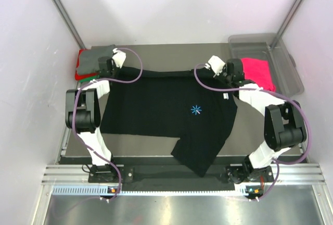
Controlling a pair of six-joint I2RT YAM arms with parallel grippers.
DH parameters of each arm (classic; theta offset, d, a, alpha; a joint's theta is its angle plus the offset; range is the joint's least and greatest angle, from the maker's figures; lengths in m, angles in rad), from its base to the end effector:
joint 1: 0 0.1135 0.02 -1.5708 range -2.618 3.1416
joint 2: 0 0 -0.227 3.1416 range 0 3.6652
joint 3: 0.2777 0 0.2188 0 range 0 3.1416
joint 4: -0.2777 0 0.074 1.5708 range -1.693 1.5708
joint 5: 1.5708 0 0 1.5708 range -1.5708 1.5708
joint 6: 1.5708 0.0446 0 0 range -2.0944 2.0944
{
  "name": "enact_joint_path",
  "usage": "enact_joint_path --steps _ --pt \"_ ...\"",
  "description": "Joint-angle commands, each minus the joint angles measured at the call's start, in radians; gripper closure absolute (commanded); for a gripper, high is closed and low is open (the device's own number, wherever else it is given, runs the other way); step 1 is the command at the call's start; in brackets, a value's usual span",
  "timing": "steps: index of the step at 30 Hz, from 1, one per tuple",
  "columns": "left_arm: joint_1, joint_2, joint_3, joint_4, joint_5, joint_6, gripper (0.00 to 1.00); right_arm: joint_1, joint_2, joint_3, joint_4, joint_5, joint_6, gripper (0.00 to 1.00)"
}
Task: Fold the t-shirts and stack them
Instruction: Fold the tshirt
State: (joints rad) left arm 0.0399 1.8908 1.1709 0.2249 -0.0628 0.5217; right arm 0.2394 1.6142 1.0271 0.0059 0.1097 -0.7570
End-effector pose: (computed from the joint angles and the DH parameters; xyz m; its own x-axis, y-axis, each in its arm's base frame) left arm 0.3930 0.0185 0.1790 -0.4588 0.4795 -0.7481 0.1542 0.8721 0.4644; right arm 0.3287 0.0752 0.2087 -0.2869 -0.7727 -0.5663 -0.4730 0.6283 -0.6177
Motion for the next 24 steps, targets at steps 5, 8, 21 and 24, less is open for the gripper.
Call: enact_joint_path --steps 5,8,21,24 --pt "0.011 -0.042 -0.048 0.008 0.009 -0.022 1.0 0.008 -0.043 -0.042 -0.003 -0.015 0.03 1.0" --pt "0.012 -0.036 -0.059 0.005 0.015 -0.025 1.0 0.008 -0.04 -0.056 -0.003 -0.021 0.038 1.0" --pt "0.011 0.018 0.027 -0.176 -0.023 -0.055 0.75 0.031 -0.048 -0.079 -0.09 -0.079 0.054 0.95" --pt "0.011 -0.071 0.001 -0.208 0.015 -0.081 0.53 0.031 -0.115 -0.055 -0.225 -0.156 0.081 0.67"
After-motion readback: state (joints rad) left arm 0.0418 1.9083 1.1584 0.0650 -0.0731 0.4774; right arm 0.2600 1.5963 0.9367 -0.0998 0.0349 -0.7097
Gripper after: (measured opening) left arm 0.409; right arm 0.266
